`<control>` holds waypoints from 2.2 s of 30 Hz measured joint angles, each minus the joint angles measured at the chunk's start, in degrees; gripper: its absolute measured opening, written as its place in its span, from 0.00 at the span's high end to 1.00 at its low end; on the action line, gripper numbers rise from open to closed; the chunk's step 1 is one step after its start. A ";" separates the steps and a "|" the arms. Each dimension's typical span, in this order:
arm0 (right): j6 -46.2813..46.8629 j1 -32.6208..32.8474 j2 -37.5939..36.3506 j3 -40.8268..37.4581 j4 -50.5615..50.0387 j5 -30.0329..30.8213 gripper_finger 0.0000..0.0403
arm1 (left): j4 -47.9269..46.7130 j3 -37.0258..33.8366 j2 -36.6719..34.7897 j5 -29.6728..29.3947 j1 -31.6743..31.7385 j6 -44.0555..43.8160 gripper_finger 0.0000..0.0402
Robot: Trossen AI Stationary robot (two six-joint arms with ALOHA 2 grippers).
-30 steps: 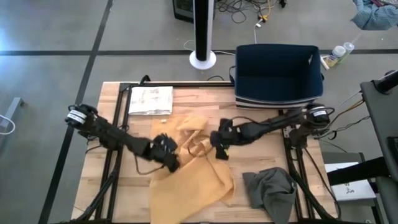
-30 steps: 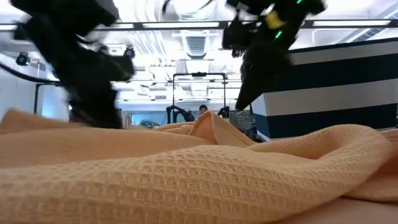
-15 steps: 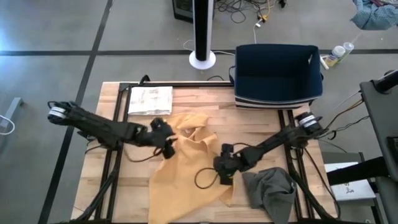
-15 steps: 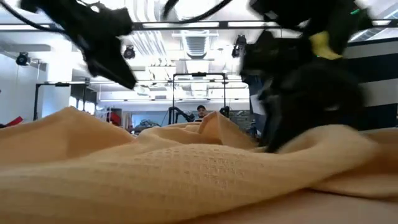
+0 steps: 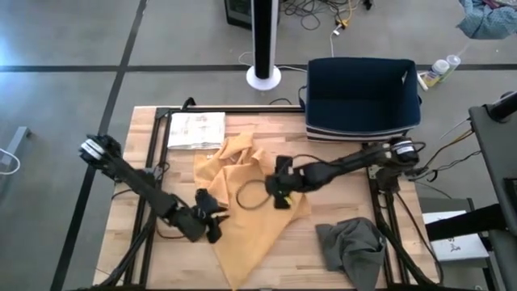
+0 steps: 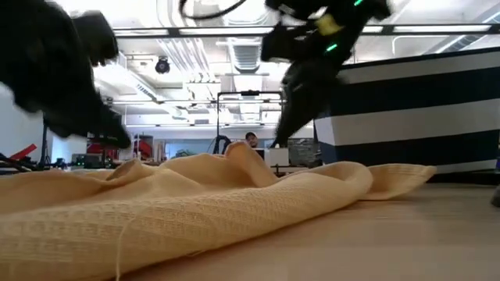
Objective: Fold towel
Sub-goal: Fold the yellow towel
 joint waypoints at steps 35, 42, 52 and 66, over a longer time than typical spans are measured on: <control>-6.59 22.25 8.08 -5.10 -0.65 8.91 0.57 | -8.60 0.53 -1.19 -4.15 -7.37 -4.58 0.72; -11.46 22.81 7.90 -2.01 -0.32 10.01 0.63 | -14.29 0.56 6.02 0.94 -6.44 -13.08 0.72; -15.79 20.59 11.45 -1.19 -1.93 8.06 0.60 | -17.27 0.34 4.93 2.45 -6.04 -12.40 0.72; -15.31 18.91 10.83 2.90 -1.51 7.89 0.98 | -25.96 -0.82 -0.93 4.39 -4.97 -10.90 0.72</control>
